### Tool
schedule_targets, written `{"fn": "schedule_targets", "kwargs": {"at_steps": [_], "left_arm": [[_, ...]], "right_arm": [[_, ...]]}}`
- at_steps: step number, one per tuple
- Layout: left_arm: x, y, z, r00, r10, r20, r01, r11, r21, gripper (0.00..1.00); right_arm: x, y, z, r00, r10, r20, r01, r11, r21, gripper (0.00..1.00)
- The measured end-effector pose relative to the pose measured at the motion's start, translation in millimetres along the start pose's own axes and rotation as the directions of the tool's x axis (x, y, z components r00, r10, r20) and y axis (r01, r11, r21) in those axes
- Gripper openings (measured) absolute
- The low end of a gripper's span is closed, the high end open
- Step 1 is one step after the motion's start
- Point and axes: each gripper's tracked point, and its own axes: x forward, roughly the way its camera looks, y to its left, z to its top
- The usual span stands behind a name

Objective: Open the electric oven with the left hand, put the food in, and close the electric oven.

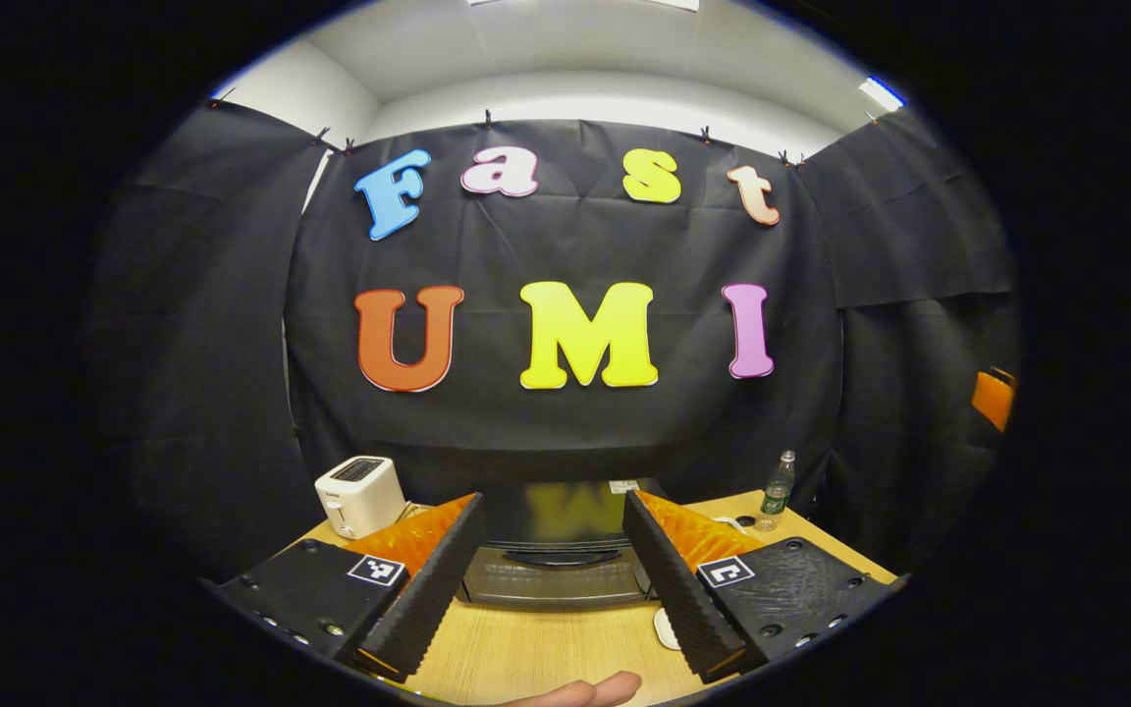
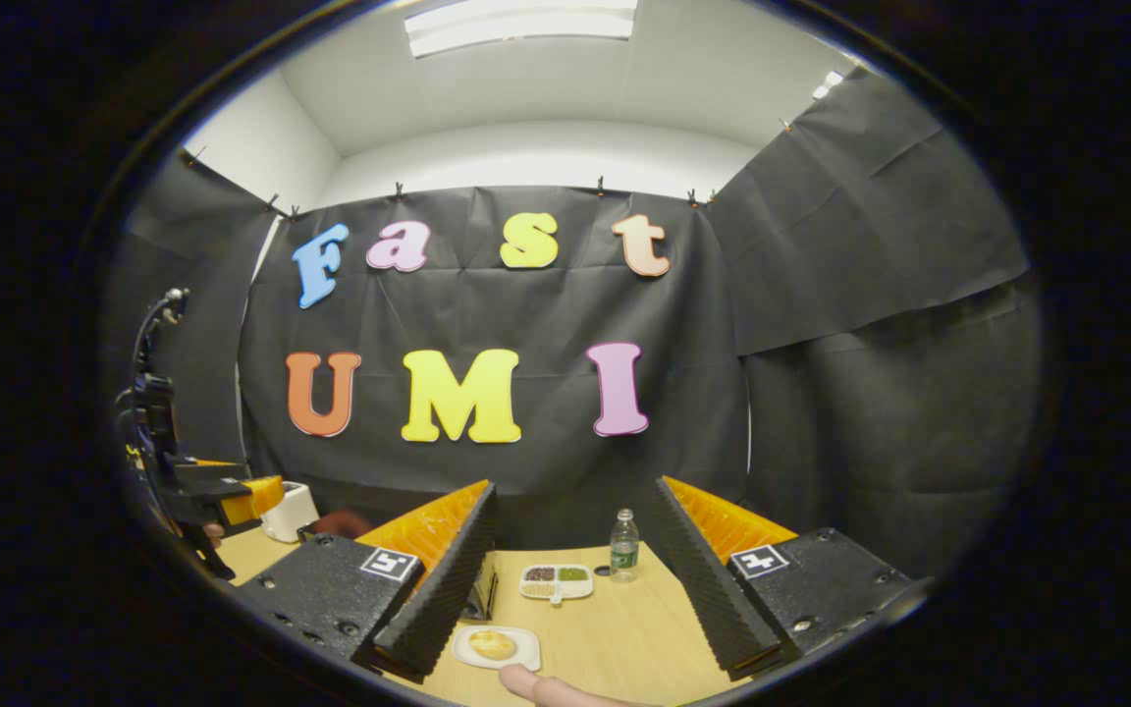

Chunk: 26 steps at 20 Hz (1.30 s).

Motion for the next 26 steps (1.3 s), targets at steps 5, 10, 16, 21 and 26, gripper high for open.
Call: {"fn": "schedule_targets", "kwargs": {"at_steps": [5, 10, 16, 21, 26], "left_arm": [[59, -4, -43, 0.995, -0.007, -0.101, 0.008, 1.0, 0.008, 0.93], [108, -8, -90, 0.976, -0.02, -0.216, 0.025, 0.999, 0.021, 0.93], [144, 8, -129, 0.958, 0.043, -0.284, -0.041, 0.999, 0.012, 0.96], [152, 5, -146, 0.949, 0.029, -0.315, -0.029, 1.0, 0.004, 0.99], [147, 3, -147, 0.95, 0.01, -0.312, -0.019, 1.0, -0.023, 0.97]], "right_arm": [[16, -6, -9, 1.0, -0.001, -0.01, 0.001, 1.0, 0.0, 0.94], [29, -14, -22, 1.0, -0.002, -0.022, 0.003, 1.0, 0.014, 0.94], [49, -22, -32, 1.0, -0.009, -0.005, 0.009, 1.0, 0.003, 0.95], [59, -36, -48, 0.999, -0.033, -0.031, 0.034, 0.999, 0.02, 0.95], [57, -42, -51, 0.998, -0.043, -0.036, 0.044, 0.999, 0.031, 0.95]]}}
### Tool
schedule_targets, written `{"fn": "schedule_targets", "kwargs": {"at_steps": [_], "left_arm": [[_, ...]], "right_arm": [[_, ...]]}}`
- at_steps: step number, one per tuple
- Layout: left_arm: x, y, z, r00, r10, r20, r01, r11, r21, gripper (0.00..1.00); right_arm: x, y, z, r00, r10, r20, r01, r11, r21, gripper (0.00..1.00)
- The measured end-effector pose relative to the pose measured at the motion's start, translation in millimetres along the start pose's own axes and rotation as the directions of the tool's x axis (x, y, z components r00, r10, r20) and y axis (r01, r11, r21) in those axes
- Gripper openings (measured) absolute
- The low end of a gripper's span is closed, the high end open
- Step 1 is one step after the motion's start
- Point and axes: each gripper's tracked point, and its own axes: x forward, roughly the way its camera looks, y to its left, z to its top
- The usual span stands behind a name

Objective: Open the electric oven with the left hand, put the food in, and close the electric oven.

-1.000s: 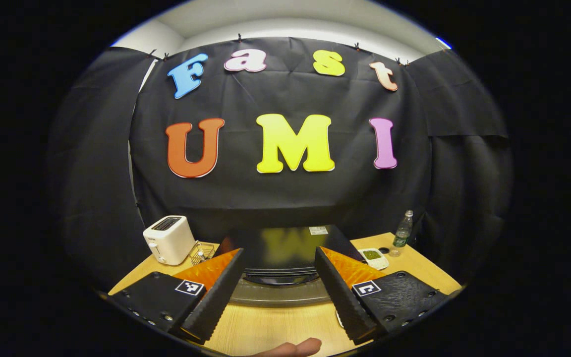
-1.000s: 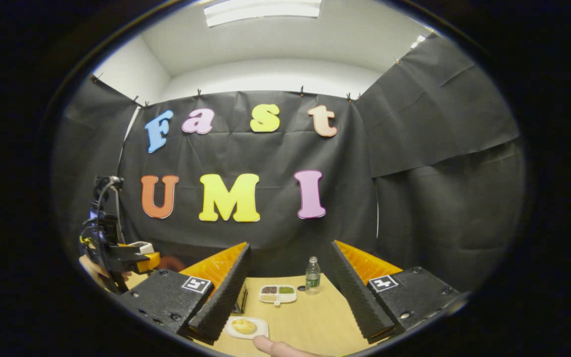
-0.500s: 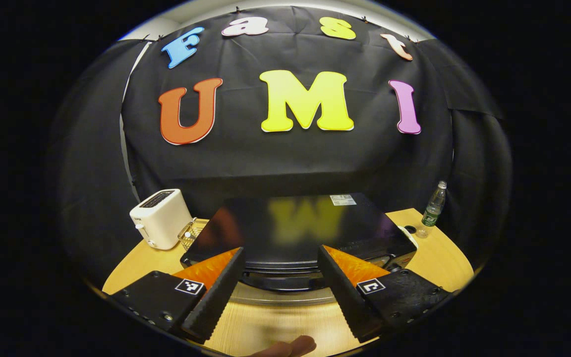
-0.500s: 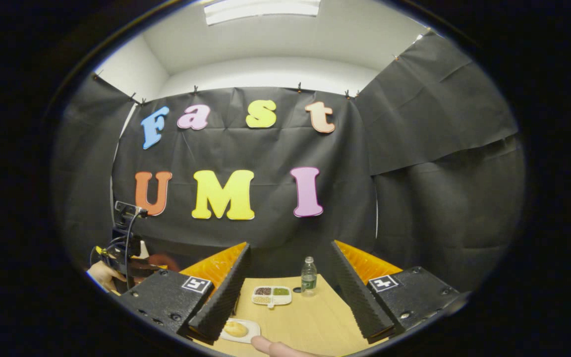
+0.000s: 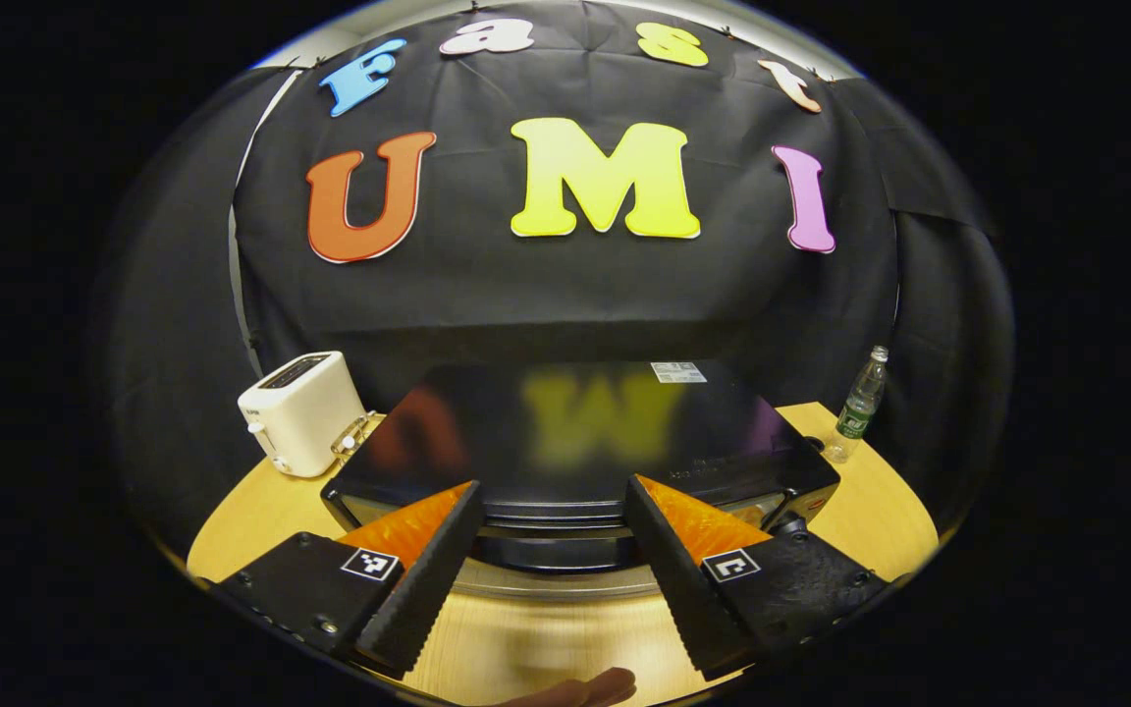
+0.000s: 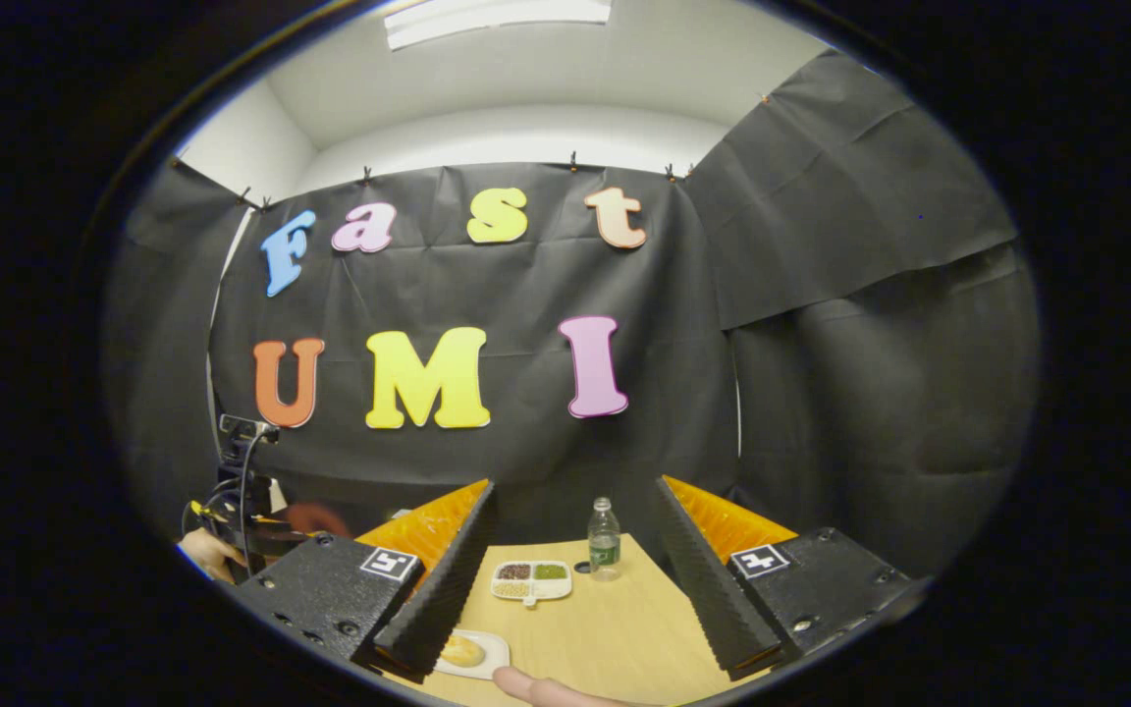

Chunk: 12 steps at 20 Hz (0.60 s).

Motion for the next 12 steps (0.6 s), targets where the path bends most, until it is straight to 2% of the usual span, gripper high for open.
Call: {"fn": "schedule_targets", "kwargs": {"at_steps": [1, 2, 4, 5, 6, 9, 10, 11, 12], "left_arm": [[1, 0, -2, 1.0, -0.009, -0.003, 0.009, 1.0, -0.004, 0.97], [-1, -1, -4, 1.0, -0.012, -0.01, 0.012, 1.0, 0.003, 0.97], [-4, -1, -5, 1.0, -0.01, -0.004, 0.01, 0.999, 0.038, 0.97], [-7, -1, -6, 1.0, -0.008, -0.004, 0.008, 0.999, 0.036, 0.97], [-10, -1, -7, 1.0, -0.007, -0.001, 0.007, 1.0, 0.023, 0.97], [-22, -2, -14, 0.999, 0.002, 0.042, -0.003, 0.999, 0.037, 0.97], [-28, -2, -17, 0.999, 0.002, 0.051, -0.003, 1.0, 0.031, 0.97], [-32, -3, -21, 0.998, 0.001, 0.059, -0.003, 0.999, 0.033, 0.97], [-37, -3, -24, 0.998, 0.002, 0.068, -0.004, 0.999, 0.036, 0.97]], "right_arm": [[-2, 2, 0, 1.0, 0.004, -0.002, -0.004, 1.0, -0.004, 0.95], [-4, 2, 2, 1.0, 0.005, -0.002, -0.005, 1.0, -0.007, 1.0], [-9, 2, 8, 1.0, 0.003, 0.007, -0.003, 1.0, -0.017, 1.0], [-13, 1, 8, 1.0, 0.003, 0.011, -0.003, 1.0, -0.02, 1.0], [-17, 0, 10, 1.0, 0.002, 0.015, -0.001, 1.0, -0.02, 0.95], [-21, 0, 14, 1.0, 0.006, 0.015, -0.005, 1.0, -0.023, 0.95], [-23, -2, 16, 1.0, -0.002, 0.017, 0.002, 1.0, -0.026, 1.0], [-25, -5, 16, 1.0, -0.009, 0.017, 0.009, 0.999, -0.033, 0.94], [-28, -7, 16, 1.0, -0.013, 0.015, 0.014, 0.999, -0.039, 0.94]]}}
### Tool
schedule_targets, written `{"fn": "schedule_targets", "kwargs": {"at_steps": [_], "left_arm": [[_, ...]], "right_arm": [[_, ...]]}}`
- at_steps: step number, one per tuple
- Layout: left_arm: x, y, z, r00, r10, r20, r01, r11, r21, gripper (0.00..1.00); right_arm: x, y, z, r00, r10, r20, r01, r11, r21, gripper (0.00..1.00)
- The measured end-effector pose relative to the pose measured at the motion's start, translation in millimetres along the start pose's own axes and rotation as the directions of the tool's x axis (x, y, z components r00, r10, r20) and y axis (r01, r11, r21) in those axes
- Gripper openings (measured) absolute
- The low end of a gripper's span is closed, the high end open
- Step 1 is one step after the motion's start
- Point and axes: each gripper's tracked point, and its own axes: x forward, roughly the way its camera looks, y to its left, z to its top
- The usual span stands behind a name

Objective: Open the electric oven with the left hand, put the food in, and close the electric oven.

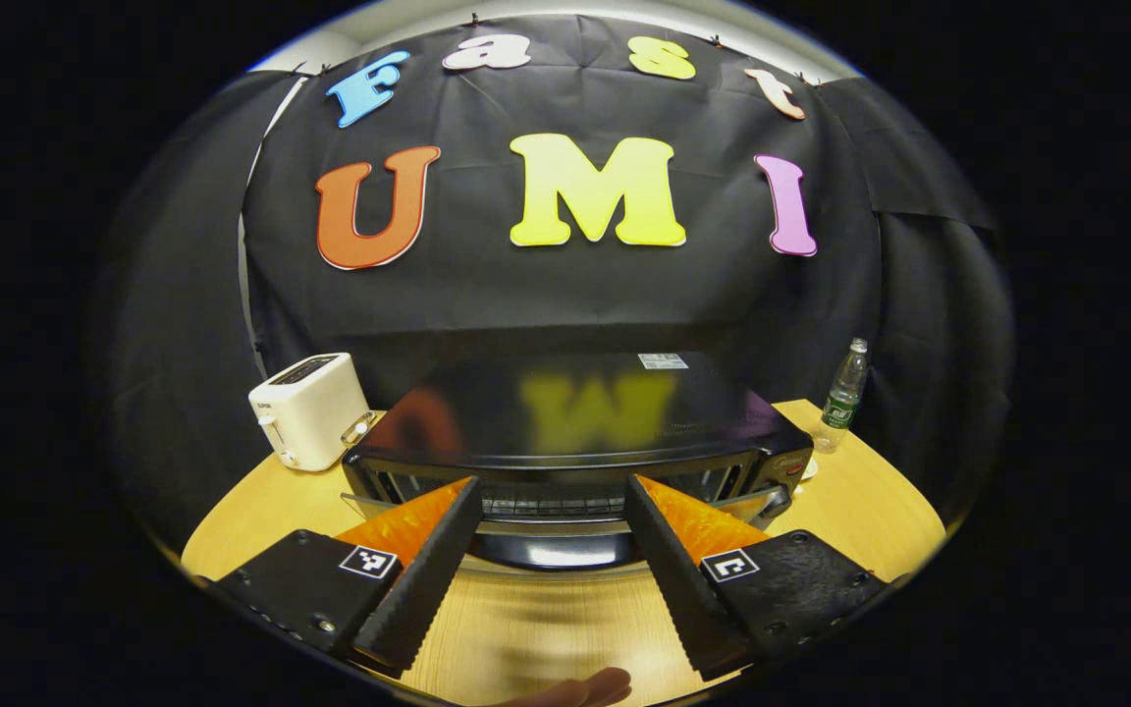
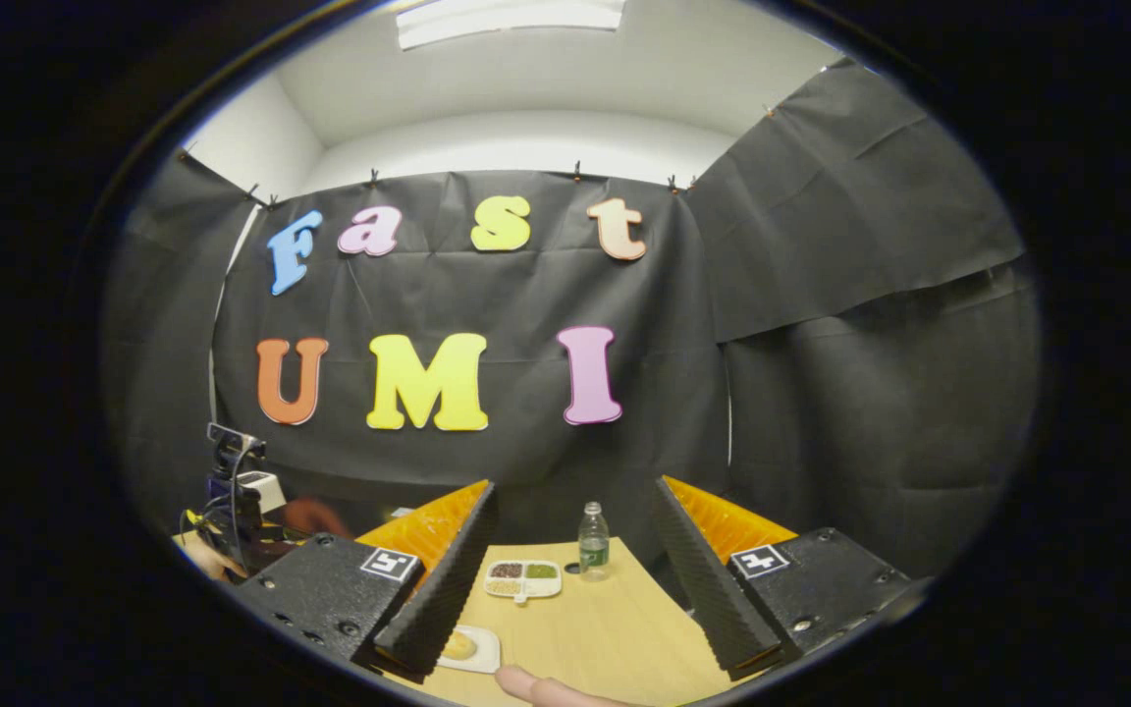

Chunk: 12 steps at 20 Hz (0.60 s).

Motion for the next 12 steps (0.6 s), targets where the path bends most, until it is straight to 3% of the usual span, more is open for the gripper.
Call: {"fn": "schedule_targets", "kwargs": {"at_steps": [4, 8, 9, 10, 12], "left_arm": [[-20, 0, -17, 1.0, 0.0, 0.007, 0.0, 1.0, -0.011, 0.97], [-29, -6, -73, 0.994, -0.032, -0.107, 0.027, 0.999, -0.042, 0.97], [-29, -5, -85, 0.991, -0.031, -0.129, 0.025, 0.999, -0.048, 0.96], [-29, -4, -96, 0.99, -0.029, -0.141, 0.022, 0.998, -0.053, 0.96], [-33, -6, -117, 0.984, -0.037, -0.174, 0.026, 0.997, -0.07, 0.96]], "right_arm": [[-9, 5, 4, 1.0, 0.004, -0.005, -0.004, 1.0, -0.008, 0.95], [-17, 5, 11, 1.0, -0.004, 0.011, 0.004, 1.0, -0.013, 0.95], [-18, 6, 11, 1.0, -0.003, 0.012, 0.003, 1.0, -0.012, 1.0], [-20, 7, 10, 1.0, -0.002, 0.011, 0.002, 1.0, -0.009, 0.94], [-22, 7, 9, 1.0, 0.0, 0.005, 0.0, 1.0, -0.005, 0.94]]}}
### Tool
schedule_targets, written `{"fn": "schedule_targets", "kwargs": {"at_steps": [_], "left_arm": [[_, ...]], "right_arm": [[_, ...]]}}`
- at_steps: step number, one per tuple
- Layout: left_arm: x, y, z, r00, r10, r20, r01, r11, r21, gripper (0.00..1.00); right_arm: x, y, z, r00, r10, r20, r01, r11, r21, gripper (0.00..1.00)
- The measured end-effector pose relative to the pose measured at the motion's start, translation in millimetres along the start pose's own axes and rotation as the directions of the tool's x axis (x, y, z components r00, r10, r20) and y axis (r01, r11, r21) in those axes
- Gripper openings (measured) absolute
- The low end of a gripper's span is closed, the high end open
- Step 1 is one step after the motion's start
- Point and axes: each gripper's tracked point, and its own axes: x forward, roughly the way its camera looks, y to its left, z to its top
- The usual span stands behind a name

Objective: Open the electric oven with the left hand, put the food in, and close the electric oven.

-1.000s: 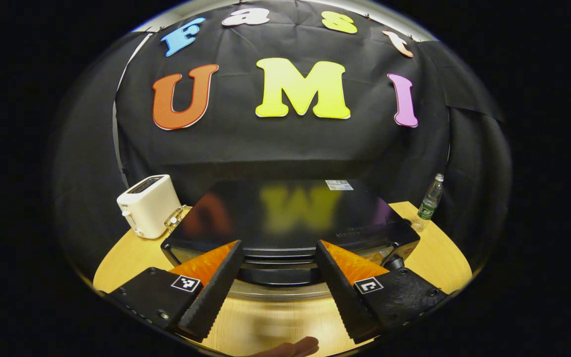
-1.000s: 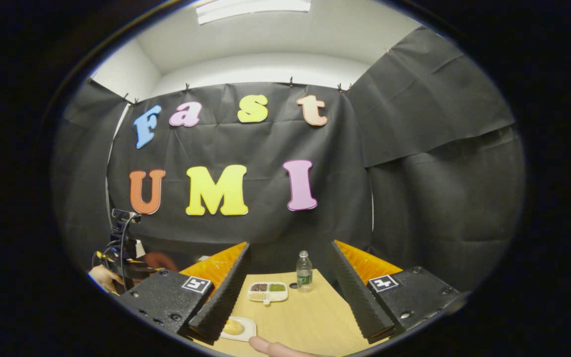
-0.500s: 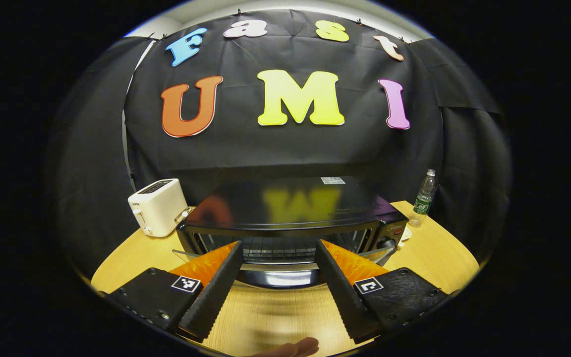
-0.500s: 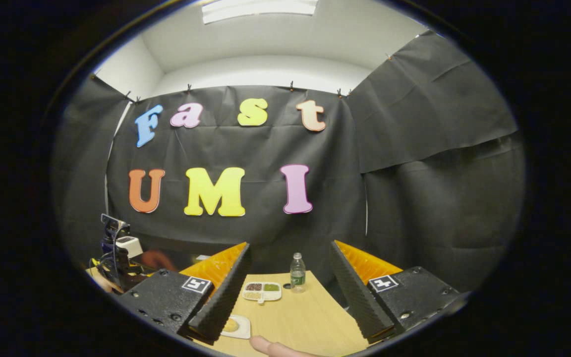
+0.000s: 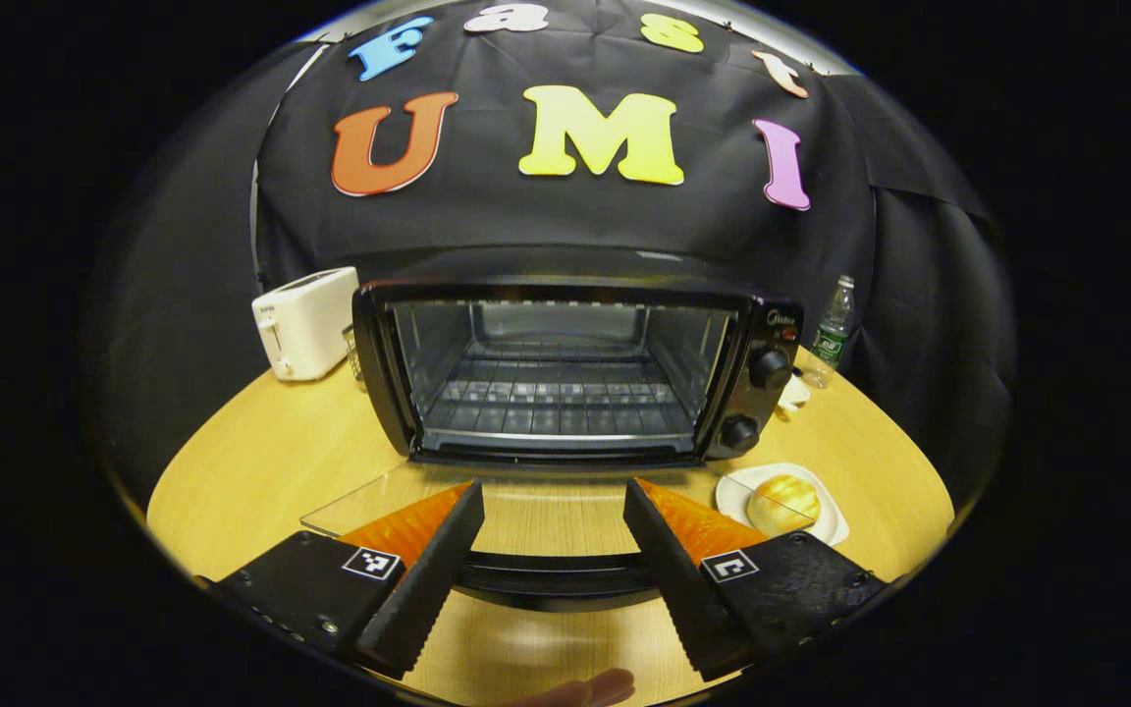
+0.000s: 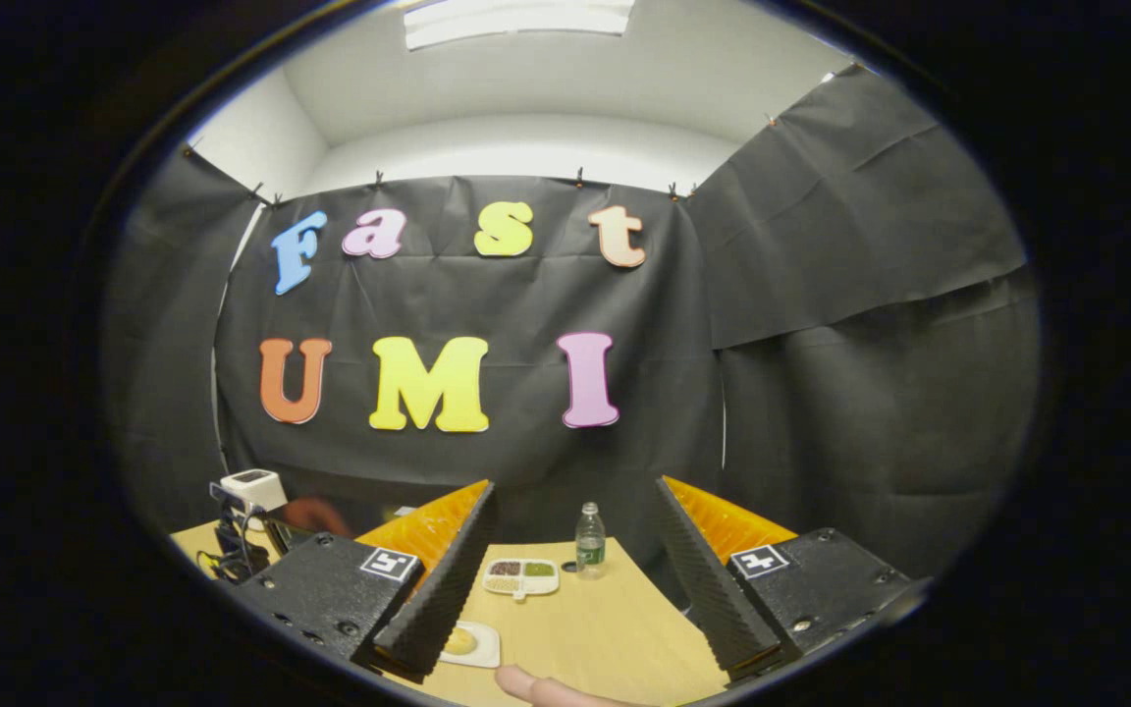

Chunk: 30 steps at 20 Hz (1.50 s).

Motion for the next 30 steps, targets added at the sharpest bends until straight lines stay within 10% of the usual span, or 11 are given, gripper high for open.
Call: {"fn": "schedule_targets", "kwargs": {"at_steps": [30], "left_arm": [[0, -2, -45, 1.0, 0.012, -0.027, -0.01, 0.998, 0.065, 0.95]], "right_arm": [[5, 12, -38, 0.997, 0.023, -0.07, -0.023, 1.0, -0.004, 0.95]]}}
